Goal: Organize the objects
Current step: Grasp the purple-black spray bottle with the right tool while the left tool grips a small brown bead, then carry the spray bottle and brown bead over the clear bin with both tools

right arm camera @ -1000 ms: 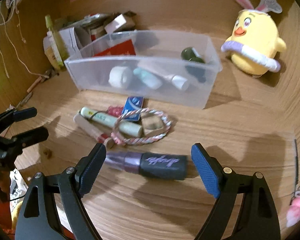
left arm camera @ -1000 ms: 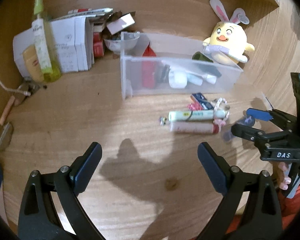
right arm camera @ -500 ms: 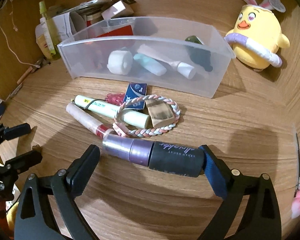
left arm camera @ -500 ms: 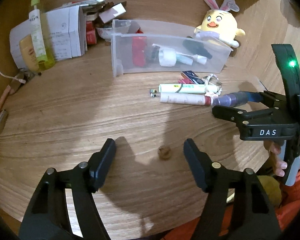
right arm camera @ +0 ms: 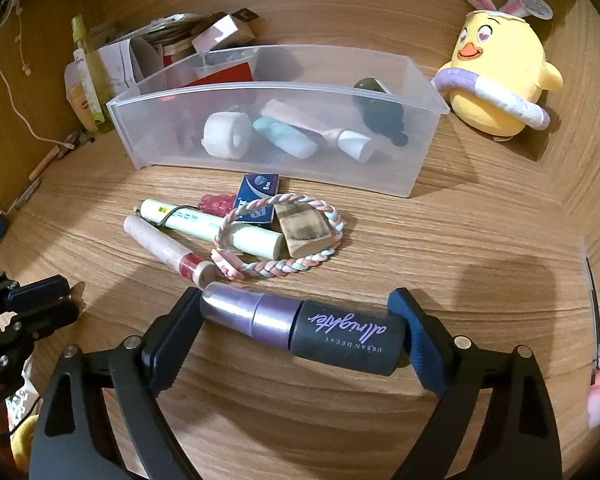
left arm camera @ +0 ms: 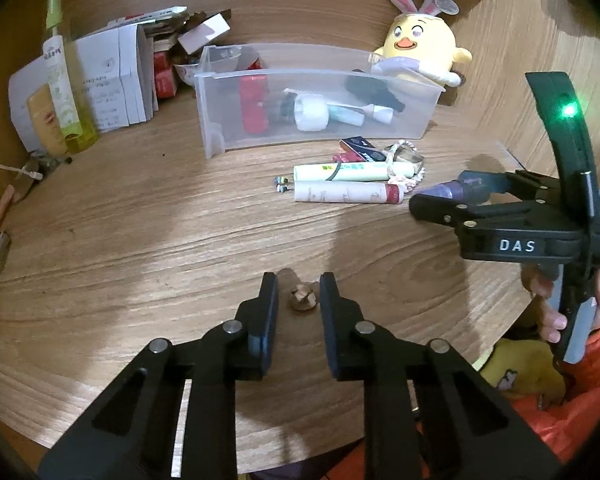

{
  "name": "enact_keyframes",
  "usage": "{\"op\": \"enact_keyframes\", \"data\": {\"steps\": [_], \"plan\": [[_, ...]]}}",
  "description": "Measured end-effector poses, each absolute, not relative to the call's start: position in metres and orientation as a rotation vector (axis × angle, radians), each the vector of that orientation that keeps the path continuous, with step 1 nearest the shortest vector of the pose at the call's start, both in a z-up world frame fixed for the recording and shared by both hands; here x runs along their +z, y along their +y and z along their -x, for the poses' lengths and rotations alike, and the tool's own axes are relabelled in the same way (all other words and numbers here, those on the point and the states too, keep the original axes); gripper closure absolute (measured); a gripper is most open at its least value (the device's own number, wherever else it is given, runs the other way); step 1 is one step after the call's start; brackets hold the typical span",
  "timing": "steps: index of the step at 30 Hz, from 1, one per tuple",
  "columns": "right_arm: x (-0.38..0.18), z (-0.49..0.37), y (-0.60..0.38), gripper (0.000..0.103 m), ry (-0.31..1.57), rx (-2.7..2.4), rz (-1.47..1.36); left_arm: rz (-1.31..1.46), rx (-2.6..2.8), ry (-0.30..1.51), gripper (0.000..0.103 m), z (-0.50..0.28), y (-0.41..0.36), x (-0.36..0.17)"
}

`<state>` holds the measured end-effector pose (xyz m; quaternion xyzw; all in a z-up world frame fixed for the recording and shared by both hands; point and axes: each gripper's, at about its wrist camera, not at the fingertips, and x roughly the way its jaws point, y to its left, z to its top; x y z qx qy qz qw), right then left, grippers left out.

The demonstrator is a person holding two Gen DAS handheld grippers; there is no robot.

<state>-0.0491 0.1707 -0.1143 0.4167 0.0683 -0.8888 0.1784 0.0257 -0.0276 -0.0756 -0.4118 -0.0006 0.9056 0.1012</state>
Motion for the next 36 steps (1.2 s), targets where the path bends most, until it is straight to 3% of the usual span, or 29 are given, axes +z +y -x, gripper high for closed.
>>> {"op": "enact_keyframes", "data": {"steps": [2,36], "plan": [[-0.114,0.049,0.174,0.012,0.176,-2.514,-1.179,1.219,2.679,-0.002,0.09,-0.024,-0.026,-0.076],[-0.043,0.065,0.214,0.012,0.033,-2.63,-0.943,0.961,2.788,-0.074,0.09,0.029,-0.017,-0.007]]}}
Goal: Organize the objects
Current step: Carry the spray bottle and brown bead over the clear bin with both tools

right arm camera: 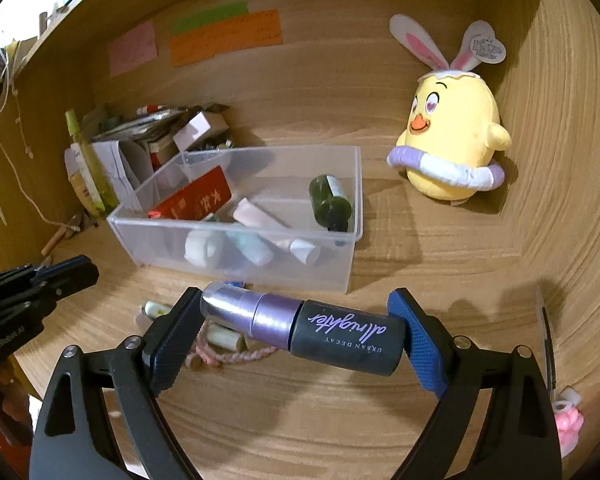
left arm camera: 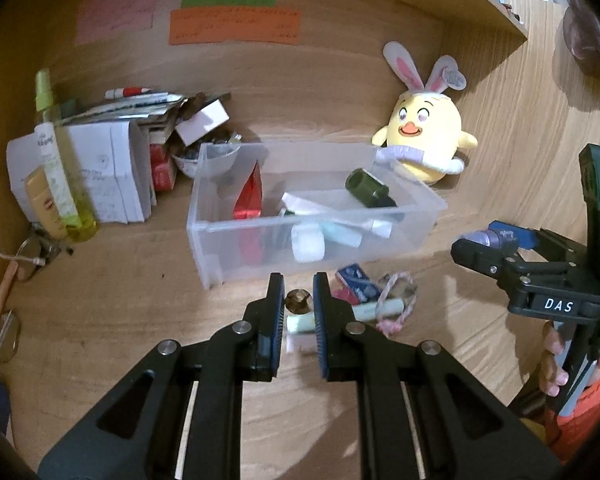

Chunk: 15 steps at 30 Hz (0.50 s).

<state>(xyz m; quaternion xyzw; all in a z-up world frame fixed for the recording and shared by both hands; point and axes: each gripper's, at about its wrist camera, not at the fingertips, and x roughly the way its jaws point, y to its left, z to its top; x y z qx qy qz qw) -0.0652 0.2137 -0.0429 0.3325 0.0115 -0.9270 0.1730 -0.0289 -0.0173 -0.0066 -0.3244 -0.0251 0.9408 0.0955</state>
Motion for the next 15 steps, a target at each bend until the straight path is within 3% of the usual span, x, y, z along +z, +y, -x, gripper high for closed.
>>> {"op": "enact_keyframes", "data": {"steps": [15], "plan": [[-0.027,0.098,0.216,0.012,-0.03,-2.636,-0.898,0.919,2.794,-0.094,0.09,0.065,-0.009,0.006]]}}
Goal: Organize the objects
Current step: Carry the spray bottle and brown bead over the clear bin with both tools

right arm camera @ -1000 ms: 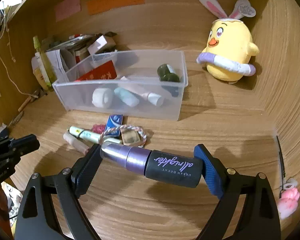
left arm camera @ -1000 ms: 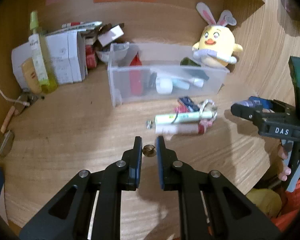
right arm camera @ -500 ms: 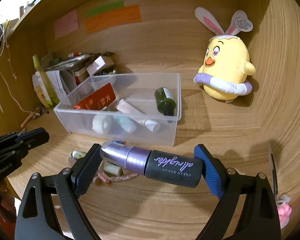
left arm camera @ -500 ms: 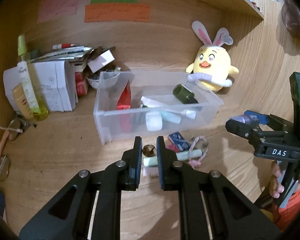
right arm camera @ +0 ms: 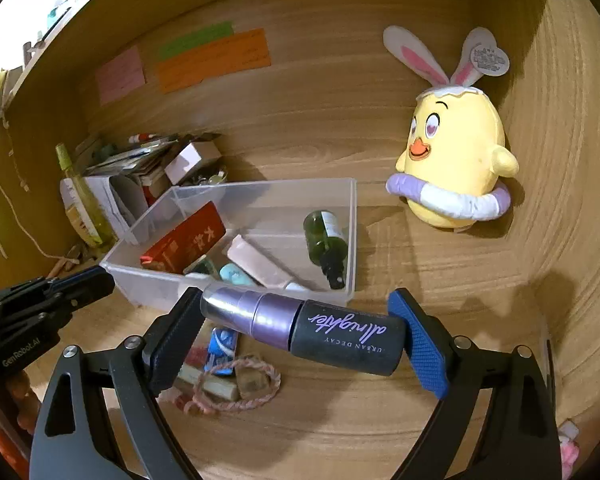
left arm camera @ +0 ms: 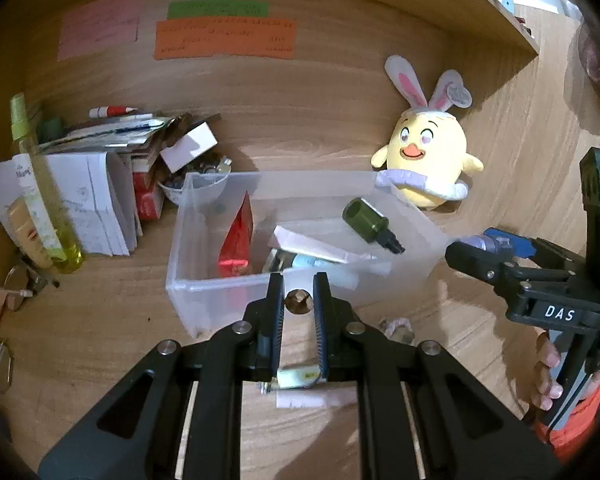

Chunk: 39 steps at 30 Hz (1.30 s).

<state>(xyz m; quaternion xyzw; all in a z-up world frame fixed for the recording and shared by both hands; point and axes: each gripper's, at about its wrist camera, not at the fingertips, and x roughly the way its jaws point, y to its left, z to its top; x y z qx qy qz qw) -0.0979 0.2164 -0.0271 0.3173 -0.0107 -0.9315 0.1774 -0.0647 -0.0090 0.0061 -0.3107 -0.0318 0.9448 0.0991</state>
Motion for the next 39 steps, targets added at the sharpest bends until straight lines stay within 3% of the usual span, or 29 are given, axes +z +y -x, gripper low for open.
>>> {"op": "enact_keyframes", "data": {"steps": [20,39], "plan": [[0.001,0.149,0.187,0.012,0.025,-2.601,-0.846,0.93,2.785,-0.138,0.09,0.118,-0.009,0.017],[-0.046,0.185,0.157,0.012,0.12,-2.51,-1.031,1.092,2.708,-0.21,0.09,0.155,-0.017,-0.019]]}}
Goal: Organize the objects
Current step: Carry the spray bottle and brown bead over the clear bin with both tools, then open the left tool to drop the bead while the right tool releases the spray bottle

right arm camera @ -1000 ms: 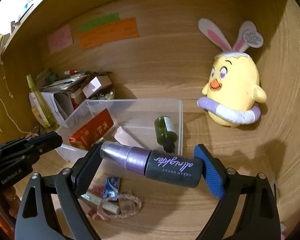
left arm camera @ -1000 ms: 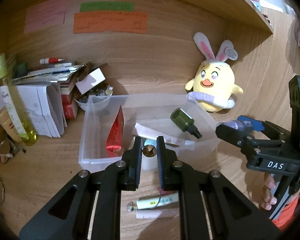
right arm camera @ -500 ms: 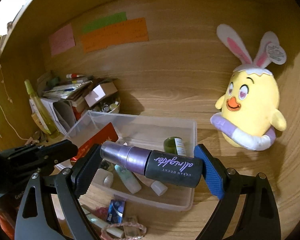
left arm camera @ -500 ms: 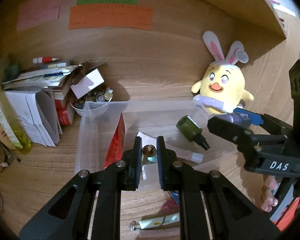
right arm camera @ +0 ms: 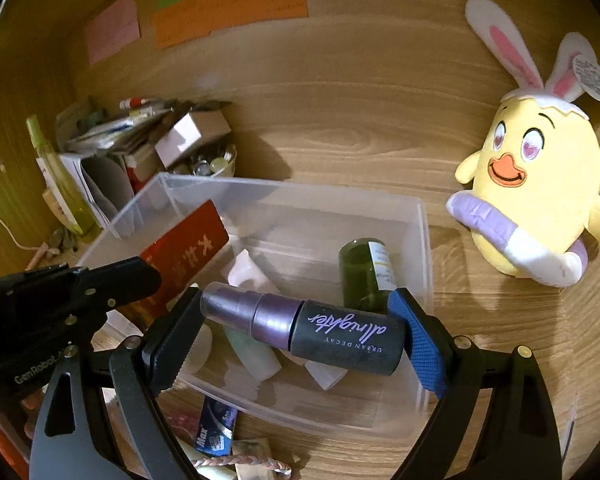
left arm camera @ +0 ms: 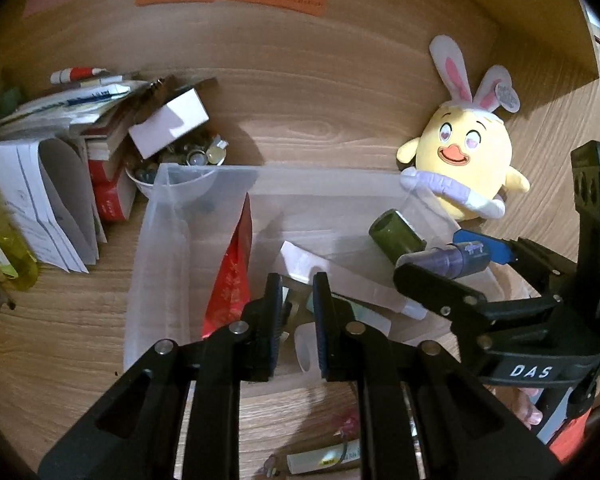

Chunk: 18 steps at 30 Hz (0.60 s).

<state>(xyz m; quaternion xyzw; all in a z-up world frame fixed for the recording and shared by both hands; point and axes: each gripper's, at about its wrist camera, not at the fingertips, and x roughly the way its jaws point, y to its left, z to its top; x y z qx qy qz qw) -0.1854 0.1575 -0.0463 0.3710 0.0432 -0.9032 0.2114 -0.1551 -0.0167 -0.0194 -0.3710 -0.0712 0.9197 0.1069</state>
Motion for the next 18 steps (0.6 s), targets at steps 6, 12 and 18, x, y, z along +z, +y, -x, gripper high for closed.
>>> {"op": "enact_keyframes", "data": {"steps": [6,12,18], "plan": [[-0.054,0.187,0.154,0.012,0.143,-2.5,-1.057,1.093,2.688,-0.228,0.083,0.151,-0.019,-0.017],[-0.058,0.188,0.152,0.012,0.145,-2.491,-1.08,1.032,2.729,-0.219,0.052,0.139,-0.024,-0.005],[-0.06,0.186,0.147,0.011,0.183,-2.484,-1.083,1.006,2.767,-0.181,0.044,0.128,-0.028,0.002]]}}
